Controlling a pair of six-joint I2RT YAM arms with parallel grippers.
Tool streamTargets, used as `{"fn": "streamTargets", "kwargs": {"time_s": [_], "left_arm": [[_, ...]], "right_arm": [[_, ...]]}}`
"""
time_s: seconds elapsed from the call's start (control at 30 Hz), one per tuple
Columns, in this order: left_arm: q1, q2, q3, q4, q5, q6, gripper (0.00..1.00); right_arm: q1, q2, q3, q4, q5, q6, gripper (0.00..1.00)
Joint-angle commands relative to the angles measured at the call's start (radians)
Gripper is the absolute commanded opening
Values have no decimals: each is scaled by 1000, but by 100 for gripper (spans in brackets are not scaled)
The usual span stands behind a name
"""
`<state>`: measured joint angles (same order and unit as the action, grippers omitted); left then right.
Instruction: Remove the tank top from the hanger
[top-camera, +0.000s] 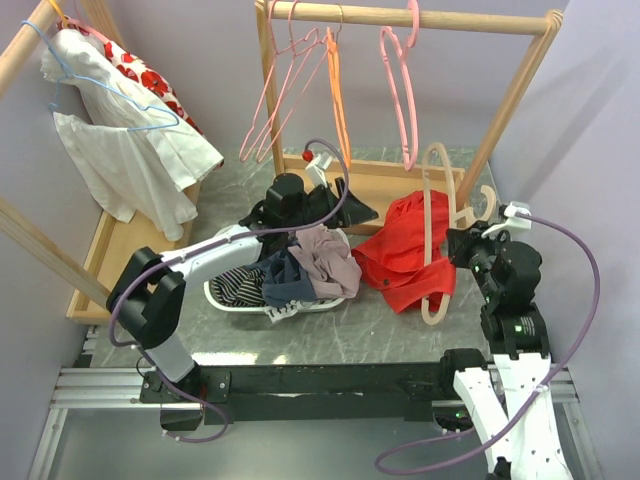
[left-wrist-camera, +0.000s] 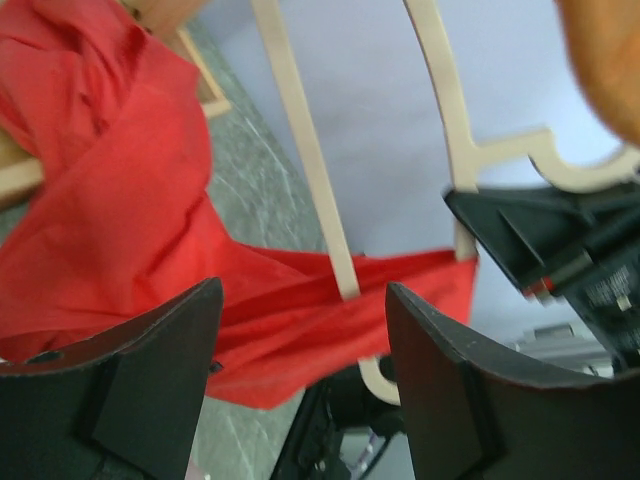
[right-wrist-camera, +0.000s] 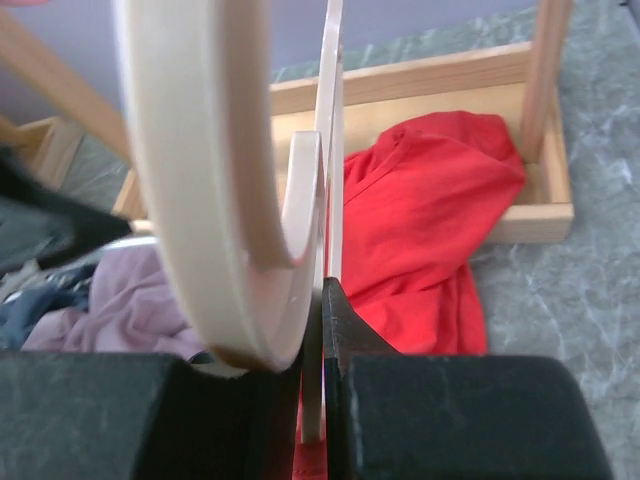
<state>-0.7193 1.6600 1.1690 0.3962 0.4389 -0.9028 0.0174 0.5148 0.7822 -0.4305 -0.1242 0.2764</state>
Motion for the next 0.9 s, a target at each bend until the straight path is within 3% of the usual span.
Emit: {"fn": "streamTargets", "kwargs": {"time_s": [0.0,0.2,0.33,0.47,0.6,0.87], "left_arm": [[-40,22,32,59,125,13,72],[-84,148,107,196,211,-80,71],[-111,225,220,187,287,-70,70],[-141,239,239,107,279,39,70],[-181,231,218,4,212,252,69],[-213,224,166,-5,161,326,67]], "right_arm": [[4,-1,-21,170,109,26,0],[4,36,-5,211,20,47,0],[4,42,-12,237,-14,64,0],[6,60,14,237,-28,64,0],[4,83,43,239,-45,76,1],[4,125,100,243,-80,86,3]]}}
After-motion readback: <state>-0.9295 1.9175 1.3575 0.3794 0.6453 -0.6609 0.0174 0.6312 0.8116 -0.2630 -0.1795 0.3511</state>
